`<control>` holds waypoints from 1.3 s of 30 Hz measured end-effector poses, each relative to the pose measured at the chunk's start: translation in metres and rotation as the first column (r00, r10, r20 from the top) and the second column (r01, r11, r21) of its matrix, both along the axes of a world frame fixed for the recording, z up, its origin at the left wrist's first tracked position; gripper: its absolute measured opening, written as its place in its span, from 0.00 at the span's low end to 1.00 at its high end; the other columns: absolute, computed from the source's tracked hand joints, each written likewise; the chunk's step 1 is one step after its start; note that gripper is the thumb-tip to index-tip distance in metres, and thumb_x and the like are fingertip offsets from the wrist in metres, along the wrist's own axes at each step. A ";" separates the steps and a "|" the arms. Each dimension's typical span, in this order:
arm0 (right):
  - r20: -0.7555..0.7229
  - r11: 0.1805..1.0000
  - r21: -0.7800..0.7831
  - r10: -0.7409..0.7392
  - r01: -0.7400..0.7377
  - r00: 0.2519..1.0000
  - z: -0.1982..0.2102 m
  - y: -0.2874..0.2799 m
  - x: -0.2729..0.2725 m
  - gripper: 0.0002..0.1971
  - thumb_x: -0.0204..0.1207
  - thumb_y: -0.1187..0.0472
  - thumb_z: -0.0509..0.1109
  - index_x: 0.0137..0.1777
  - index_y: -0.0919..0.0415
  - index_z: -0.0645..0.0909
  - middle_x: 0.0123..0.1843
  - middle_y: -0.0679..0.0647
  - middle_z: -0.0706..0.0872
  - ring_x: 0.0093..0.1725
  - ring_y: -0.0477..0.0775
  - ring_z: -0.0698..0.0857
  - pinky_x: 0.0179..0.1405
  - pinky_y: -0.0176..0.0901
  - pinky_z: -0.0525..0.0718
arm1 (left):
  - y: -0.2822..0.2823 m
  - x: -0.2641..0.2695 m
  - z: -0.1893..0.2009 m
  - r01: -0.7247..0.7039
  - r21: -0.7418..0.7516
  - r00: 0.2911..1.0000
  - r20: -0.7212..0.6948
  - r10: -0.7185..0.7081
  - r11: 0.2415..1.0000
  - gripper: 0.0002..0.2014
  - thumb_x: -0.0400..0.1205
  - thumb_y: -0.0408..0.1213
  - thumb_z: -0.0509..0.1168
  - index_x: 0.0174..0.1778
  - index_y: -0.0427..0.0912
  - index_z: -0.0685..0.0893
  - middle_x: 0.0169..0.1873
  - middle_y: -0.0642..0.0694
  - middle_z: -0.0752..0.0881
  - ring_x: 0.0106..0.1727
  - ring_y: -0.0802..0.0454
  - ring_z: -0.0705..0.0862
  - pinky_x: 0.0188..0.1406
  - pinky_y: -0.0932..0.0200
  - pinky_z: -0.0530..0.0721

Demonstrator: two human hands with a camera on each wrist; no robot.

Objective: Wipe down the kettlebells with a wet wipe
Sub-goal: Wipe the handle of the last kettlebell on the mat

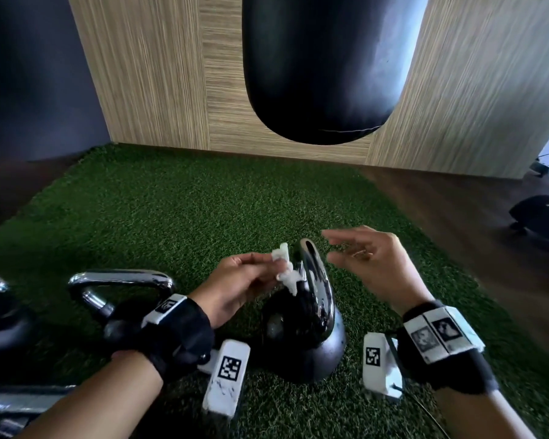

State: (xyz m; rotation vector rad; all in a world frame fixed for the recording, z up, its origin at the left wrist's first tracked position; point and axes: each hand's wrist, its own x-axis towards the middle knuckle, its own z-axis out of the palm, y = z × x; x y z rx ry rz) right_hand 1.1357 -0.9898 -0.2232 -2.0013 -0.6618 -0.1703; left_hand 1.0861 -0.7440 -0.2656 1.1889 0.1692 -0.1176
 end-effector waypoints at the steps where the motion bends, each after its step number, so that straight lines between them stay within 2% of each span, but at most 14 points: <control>1: 0.003 0.994 -0.079 0.070 -0.070 0.998 0.005 0.004 -0.004 0.19 0.71 0.51 0.82 0.62 0.34 0.87 0.58 0.37 0.88 0.47 0.41 0.88 0.47 0.37 0.89 | 0.001 0.000 0.007 0.027 -0.017 1.000 0.004 -0.027 0.999 0.12 0.69 0.33 0.82 0.48 0.37 0.93 0.51 0.39 0.94 0.44 0.54 0.93 0.38 0.65 0.89; 6: 0.048 0.984 -0.081 0.165 -0.161 0.985 0.009 0.022 -0.009 0.24 0.62 0.40 0.83 0.60 0.32 0.88 0.56 0.34 0.89 0.49 0.47 0.89 0.47 0.43 0.89 | -0.006 0.000 0.020 0.144 -0.008 0.987 0.070 -0.143 0.990 0.17 0.69 0.38 0.82 0.52 0.37 0.94 0.54 0.39 0.93 0.48 0.53 0.92 0.48 0.63 0.92; 13: 0.076 0.990 0.036 0.136 -0.139 0.988 0.003 0.023 -0.012 0.21 0.67 0.51 0.84 0.61 0.46 0.91 0.54 0.40 0.93 0.46 0.48 0.93 0.46 0.52 0.93 | -0.020 0.001 0.015 0.098 0.039 0.983 0.150 -0.103 0.994 0.22 0.66 0.48 0.81 0.52 0.39 0.94 0.50 0.42 0.93 0.44 0.55 0.90 0.44 0.63 0.91; 17: 0.125 0.994 0.079 0.064 -0.074 0.990 0.000 0.022 -0.011 0.16 0.70 0.59 0.84 0.58 0.51 0.92 0.52 0.40 0.94 0.45 0.42 0.93 0.46 0.45 0.93 | -0.017 -0.002 0.011 0.144 0.194 0.972 0.159 -0.176 0.970 0.24 0.81 0.62 0.68 0.60 0.47 0.92 0.57 0.47 0.93 0.52 0.54 0.91 0.51 0.58 0.89; 19: 0.122 0.996 0.086 0.013 -0.024 0.992 -0.002 0.019 -0.009 0.14 0.70 0.60 0.84 0.56 0.51 0.93 0.49 0.40 0.94 0.43 0.42 0.93 0.44 0.42 0.93 | -0.015 -0.001 0.005 0.127 0.243 0.967 0.185 -0.175 0.962 0.19 0.86 0.60 0.62 0.62 0.53 0.91 0.60 0.50 0.92 0.57 0.52 0.91 0.54 0.54 0.88; 21: 0.127 0.995 0.092 -0.051 0.039 0.991 -0.005 0.014 -0.005 0.13 0.70 0.60 0.84 0.54 0.50 0.93 0.46 0.39 0.94 0.41 0.39 0.92 0.39 0.34 0.90 | -0.016 0.000 -0.005 0.021 0.345 0.977 0.191 -0.092 0.938 0.11 0.88 0.44 0.66 0.62 0.59 0.90 0.59 0.53 0.92 0.61 0.50 0.89 0.58 0.51 0.87; 22: 0.124 0.992 0.103 -0.087 0.074 0.989 -0.007 0.012 -0.002 0.13 0.70 0.61 0.84 0.54 0.49 0.93 0.44 0.39 0.94 0.40 0.36 0.91 0.37 0.29 0.87 | -0.015 0.000 -0.011 -0.030 0.492 0.982 0.177 -0.067 0.870 0.16 0.85 0.37 0.68 0.65 0.59 0.87 0.60 0.54 0.91 0.65 0.50 0.87 0.62 0.52 0.86; 24: 0.092 0.981 0.128 -0.158 0.145 0.983 -0.013 0.008 0.003 0.12 0.70 0.61 0.84 0.52 0.48 0.93 0.43 0.39 0.94 0.38 0.34 0.90 0.36 0.25 0.84 | -0.015 0.002 -0.028 0.043 0.879 0.974 0.069 -0.216 0.474 0.37 0.75 0.36 0.76 0.82 0.52 0.73 0.75 0.49 0.81 0.78 0.50 0.77 0.72 0.58 0.76; 25: 0.066 0.975 0.136 -0.187 0.177 0.980 -0.017 0.007 0.005 0.12 0.69 0.62 0.84 0.52 0.47 0.93 0.42 0.39 0.94 0.38 0.34 0.90 0.37 0.27 0.85 | -0.018 0.002 -0.039 0.160 0.952 0.945 -0.072 -0.319 0.259 0.53 0.70 0.43 0.80 0.88 0.47 0.59 0.84 0.46 0.69 0.85 0.47 0.66 0.80 0.57 0.69; 27: -0.003 0.964 0.139 -0.228 0.227 0.974 -0.024 0.004 0.009 0.12 0.69 0.62 0.83 0.51 0.47 0.93 0.42 0.40 0.94 0.40 0.38 0.92 0.42 0.35 0.90 | -0.032 -0.001 -0.060 0.325 0.945 0.882 -0.289 -0.372 0.036 0.76 0.59 0.64 0.81 0.88 0.49 0.32 0.89 0.49 0.39 0.90 0.43 0.39 0.88 0.39 0.50; 29: -0.067 0.956 0.135 -0.254 0.261 0.965 -0.032 0.002 0.013 0.13 0.70 0.63 0.83 0.52 0.48 0.93 0.43 0.43 0.94 0.41 0.43 0.93 0.46 0.44 0.93 | -0.054 -0.002 -0.081 0.295 0.955 0.898 -0.269 -0.347 0.023 0.82 0.51 0.82 0.71 0.84 0.50 0.22 0.85 0.47 0.25 0.87 0.43 0.28 0.87 0.30 0.42; 32: -0.152 0.935 0.156 -0.296 0.319 0.943 -0.042 -0.001 0.017 0.12 0.69 0.65 0.84 0.50 0.49 0.92 0.43 0.47 0.95 0.39 0.46 0.94 0.43 0.49 0.94 | -0.080 0.001 -0.098 0.086 0.989 0.972 -0.056 -0.227 0.122 0.78 0.53 0.93 0.53 0.85 0.45 0.26 0.86 0.43 0.28 0.88 0.43 0.32 0.88 0.32 0.44; 36: -0.256 0.921 0.180 -0.294 0.345 0.921 -0.055 -0.003 0.021 0.13 0.65 0.60 0.87 0.49 0.51 0.92 0.43 0.49 0.95 0.40 0.49 0.94 0.44 0.50 0.94 | -0.082 0.011 -0.115 -0.109 0.989 0.961 0.131 -0.242 0.102 0.59 0.74 0.76 0.54 0.87 0.43 0.31 0.87 0.47 0.32 0.90 0.47 0.36 0.88 0.35 0.42; 39: -0.313 0.916 0.178 -0.294 0.359 0.903 -0.063 -0.003 0.023 0.14 0.66 0.60 0.87 0.51 0.54 0.92 0.45 0.51 0.95 0.43 0.52 0.95 0.47 0.52 0.93 | -0.080 0.014 -0.121 -0.121 0.983 0.951 0.154 -0.269 0.138 0.55 0.78 0.62 0.61 0.87 0.44 0.32 0.88 0.50 0.33 0.90 0.48 0.36 0.88 0.34 0.41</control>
